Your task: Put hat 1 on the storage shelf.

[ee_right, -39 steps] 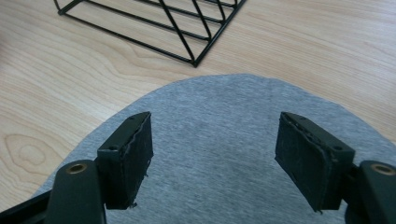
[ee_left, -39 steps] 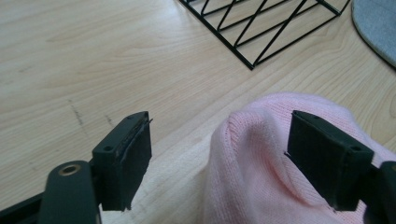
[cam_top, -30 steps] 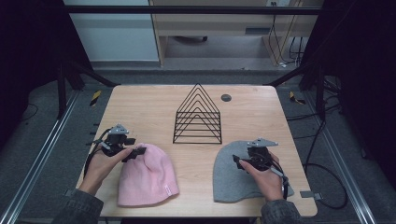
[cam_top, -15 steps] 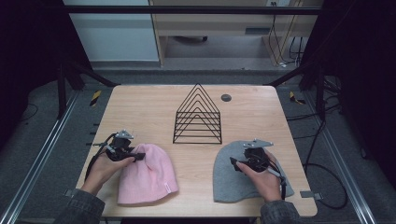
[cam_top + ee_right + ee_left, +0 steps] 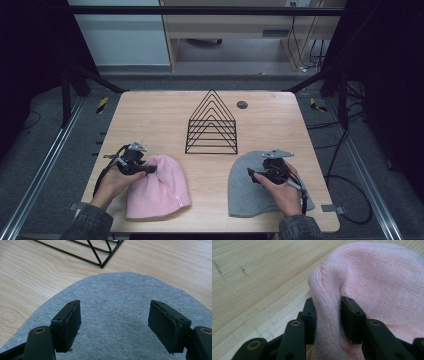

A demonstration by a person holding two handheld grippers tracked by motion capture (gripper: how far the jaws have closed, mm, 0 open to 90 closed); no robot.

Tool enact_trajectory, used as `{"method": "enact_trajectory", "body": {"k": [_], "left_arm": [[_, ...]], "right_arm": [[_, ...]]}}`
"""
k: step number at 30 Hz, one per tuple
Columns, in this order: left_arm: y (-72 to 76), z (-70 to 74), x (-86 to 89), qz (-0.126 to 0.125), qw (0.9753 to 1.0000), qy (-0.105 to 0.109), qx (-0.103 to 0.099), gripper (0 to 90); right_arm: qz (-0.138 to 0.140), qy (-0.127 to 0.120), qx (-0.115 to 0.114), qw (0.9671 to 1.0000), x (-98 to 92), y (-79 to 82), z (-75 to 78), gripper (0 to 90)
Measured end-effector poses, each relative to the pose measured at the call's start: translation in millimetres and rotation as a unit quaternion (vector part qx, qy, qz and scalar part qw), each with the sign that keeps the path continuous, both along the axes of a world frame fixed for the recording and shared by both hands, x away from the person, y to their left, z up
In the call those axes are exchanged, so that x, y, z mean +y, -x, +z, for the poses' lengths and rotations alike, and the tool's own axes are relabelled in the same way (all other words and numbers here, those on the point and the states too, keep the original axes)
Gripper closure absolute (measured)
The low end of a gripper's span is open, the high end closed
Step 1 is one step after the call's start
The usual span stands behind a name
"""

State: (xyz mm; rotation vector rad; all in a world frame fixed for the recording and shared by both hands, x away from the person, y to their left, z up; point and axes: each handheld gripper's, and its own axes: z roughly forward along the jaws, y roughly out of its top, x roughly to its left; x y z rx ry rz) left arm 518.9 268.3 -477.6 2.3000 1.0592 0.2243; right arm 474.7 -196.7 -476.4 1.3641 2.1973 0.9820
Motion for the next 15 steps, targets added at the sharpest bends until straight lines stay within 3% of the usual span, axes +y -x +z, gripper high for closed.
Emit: {"method": "enact_trajectory", "body": {"k": [7,15], "left_arm": [[0.6,1.7,1.7,0.007,0.9999,0.013,0.001,76.2],[6.9,9.6,-0.6,0.006,0.9996,0.010,-0.024,78.6]], "right_arm": [[0.000,0.002,-0.001,1.0000,-0.8,-1.2,-0.1,26.2],[-0.002,-0.003,-0.004,1.0000,-0.7,-0.7,0.3,26.0]]}}
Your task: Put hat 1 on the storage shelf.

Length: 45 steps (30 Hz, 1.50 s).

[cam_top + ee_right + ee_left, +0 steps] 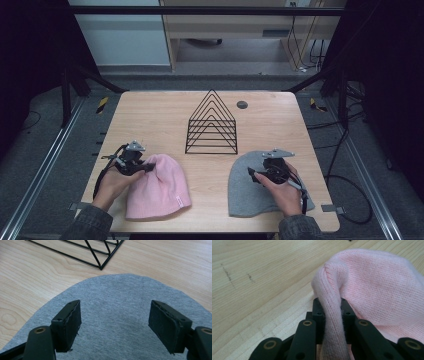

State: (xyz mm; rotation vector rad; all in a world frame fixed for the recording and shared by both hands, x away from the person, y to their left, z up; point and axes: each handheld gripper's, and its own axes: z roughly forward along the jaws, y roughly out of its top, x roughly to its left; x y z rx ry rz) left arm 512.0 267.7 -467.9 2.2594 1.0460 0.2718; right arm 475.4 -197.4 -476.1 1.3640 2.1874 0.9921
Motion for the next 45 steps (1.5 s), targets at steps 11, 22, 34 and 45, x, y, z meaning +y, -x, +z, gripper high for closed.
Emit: {"method": "enact_trajectory", "body": {"k": [11,22,34,45], "left_arm": [[23.2,29.1,1.3,-0.007,0.9978,0.015,-0.064,79.5],[40.7,67.2,-7.6,-0.029,0.9914,0.013,-0.127,79.6],[46.9,128.9,-18.5,-0.051,0.9855,-0.008,-0.162,79.8],[35.9,186.0,-28.6,-0.067,0.9771,-0.018,-0.201,79.7]], "right_arm": [[0.002,-0.008,-0.003,1.0000,2.7,1.0,1.5,25.1],[-0.003,-0.029,-0.029,0.9992,2.3,0.4,6.2,22.9],[0.028,-0.031,-0.058,0.9974,9.7,9.1,18.2,30.4],[0.076,-0.056,-0.076,0.9926,31.5,17.8,33.6,33.2]]}}
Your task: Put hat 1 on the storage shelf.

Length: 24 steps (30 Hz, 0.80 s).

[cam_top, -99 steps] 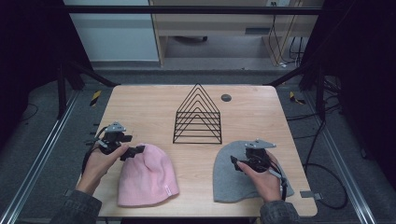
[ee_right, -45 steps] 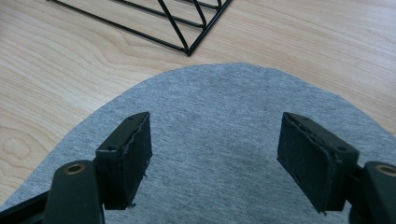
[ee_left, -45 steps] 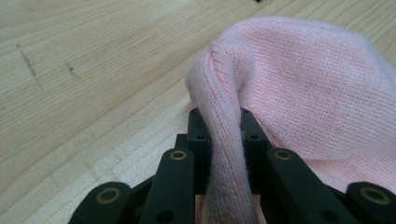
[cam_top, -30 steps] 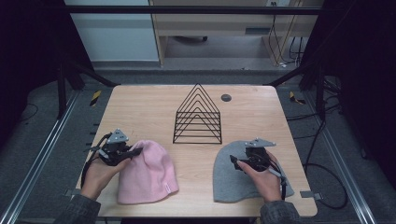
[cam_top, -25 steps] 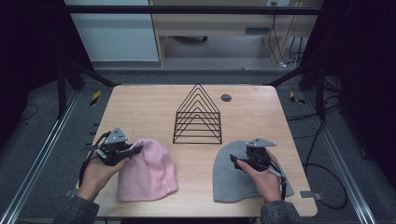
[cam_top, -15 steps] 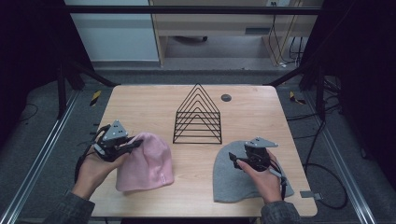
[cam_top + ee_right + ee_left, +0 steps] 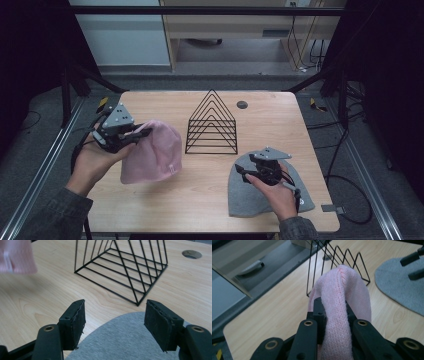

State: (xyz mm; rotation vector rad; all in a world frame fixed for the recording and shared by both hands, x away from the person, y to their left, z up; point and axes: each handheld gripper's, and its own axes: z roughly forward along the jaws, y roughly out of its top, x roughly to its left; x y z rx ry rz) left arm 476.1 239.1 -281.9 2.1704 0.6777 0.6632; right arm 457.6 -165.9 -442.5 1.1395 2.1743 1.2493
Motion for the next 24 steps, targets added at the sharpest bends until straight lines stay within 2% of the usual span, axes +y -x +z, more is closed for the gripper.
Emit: {"method": "enact_trajectory", "body": {"k": [3,5,7,12,15,18,19,20,22,24], "left_arm": [[-4.3,14.2,-6.0,-0.008,0.9998,0.010,-0.013,79.7],[-5.2,17.6,-7.0,-0.010,0.9998,0.010,-0.014,79.7],[-6.2,23.2,-8.8,-0.013,0.9996,0.019,-0.018,79.6],[-8.8,35.3,-11.2,-0.018,0.9991,0.030,-0.023,79.6],[-6.2,42.3,-13.4,-0.022,0.9986,0.039,-0.029,79.6],[-2.9,48.7,-15.6,-0.027,0.9982,0.043,-0.033,79.6],[-2.1,50.6,-16.3,-0.029,0.9980,0.044,-0.034,79.6],[-1.8,52.3,-16.9,-0.032,0.9979,0.045,-0.035,79.6],[-2.2,55.3,-16.9,-0.035,0.9974,0.052,-0.036,79.5],[-3.5,57.6,-16.0,-0.037,0.9970,0.059,-0.035,79.6]], "right_arm": [[0.017,0.008,-0.013,0.9997,10.5,1.8,10.5,34.2],[0.019,0.008,-0.018,0.9996,13.6,2.0,14.6,34.6],[0.038,0.012,-0.032,0.9987,24.8,3.6,29.7,35.2],[0.070,0.021,-0.039,0.9966,44.9,4.6,44.7,35.1],[0.095,0.036,-0.042,0.9939,64.4,2.3,51.4,35.3],[0.124,0.037,-0.036,0.9910,85.0,-4.6,55.8,36.2],[0.139,0.047,-0.036,0.9885,98.8,-10.3,60.0,36.8],[0.139,0.047,-0.036,0.9885,98.8,-10.3,60.0,36.8],[0.165,0.039,-0.030,0.9851,115.6,-18.7,68.4,37.2],[0.168,0.039,-0.030,0.9845,120.0,-21.2,71.0,37.3]]}}
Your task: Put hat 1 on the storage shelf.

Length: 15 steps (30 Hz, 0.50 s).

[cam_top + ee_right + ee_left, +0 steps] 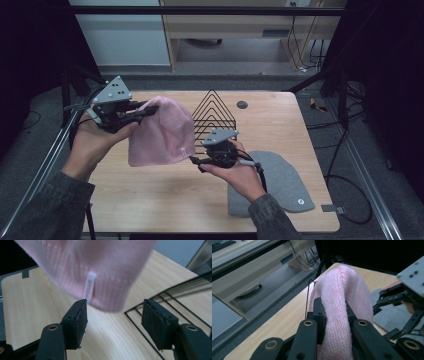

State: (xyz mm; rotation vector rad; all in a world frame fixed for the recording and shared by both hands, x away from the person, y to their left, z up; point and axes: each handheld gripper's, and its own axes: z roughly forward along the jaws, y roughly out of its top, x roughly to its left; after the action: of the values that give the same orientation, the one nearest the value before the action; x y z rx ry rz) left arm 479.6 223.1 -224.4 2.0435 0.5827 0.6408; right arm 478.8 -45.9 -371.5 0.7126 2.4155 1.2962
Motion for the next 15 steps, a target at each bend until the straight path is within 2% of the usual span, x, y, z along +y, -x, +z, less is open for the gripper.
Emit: {"method": "enact_trajectory", "body": {"k": [1,2,5,6,7,8,10,13,14,15], "left_arm": [[-1.1,1.2,1.0,-0.003,1.0000,0.001,0.001,79.6],[-2.5,2.4,1.6,-0.006,0.9999,0.013,0.002,79.5],[-4.1,3.7,2.5,-0.009,0.9998,0.020,0.001,79.5],[-5.4,4.1,2.7,-0.009,0.9996,0.028,0.002,79.5],[-7.0,4.6,3.1,-0.009,0.9995,0.031,0.002,79.5],[-9.0,5.0,3.5,-0.008,0.9994,0.032,0.002,79.5],[-13.9,6.2,5.3,-0.003,0.9992,0.039,0.002,79.5],[-26.2,9.2,9.2,0.000,0.9982,0.059,0.012,79.4],[-36.2,11.5,9.1,0.004,0.9975,0.069,0.015,79.3],[-36.2,11.5,9.1,0.004,0.9975,0.069,0.015,79.2]], "right_arm": [[0.008,0.000,0.009,0.9999,6.6,-6.0,3.5,37.2],[0.009,0.000,0.011,0.9999,8.9,-9.1,4.6,37.5],[0.022,-0.007,0.016,0.9996,12.7,-16.7,7.4,45.9],[0.025,-0.009,0.018,0.9995,13.4,-19.1,8.2,52.1],[0.025,-0.009,0.018,0.9995,13.4,-19.1,8.2,52.1],[0.034,-0.011,0.014,0.9993,13.4,-24.0,11.0,64.8],[0.037,-0.019,0.013,0.9990,10.4,-27.5,15.6,75.5],[0.039,-0.024,0.014,0.9988,3.4,-33.7,23.8,80.3],[0.040,-0.021,0.013,0.9989,0.6,-36.2,27.4,80.4],[0.040,-0.021,0.013,0.9989,0.6,-36.2,27.4,80.4]]}}
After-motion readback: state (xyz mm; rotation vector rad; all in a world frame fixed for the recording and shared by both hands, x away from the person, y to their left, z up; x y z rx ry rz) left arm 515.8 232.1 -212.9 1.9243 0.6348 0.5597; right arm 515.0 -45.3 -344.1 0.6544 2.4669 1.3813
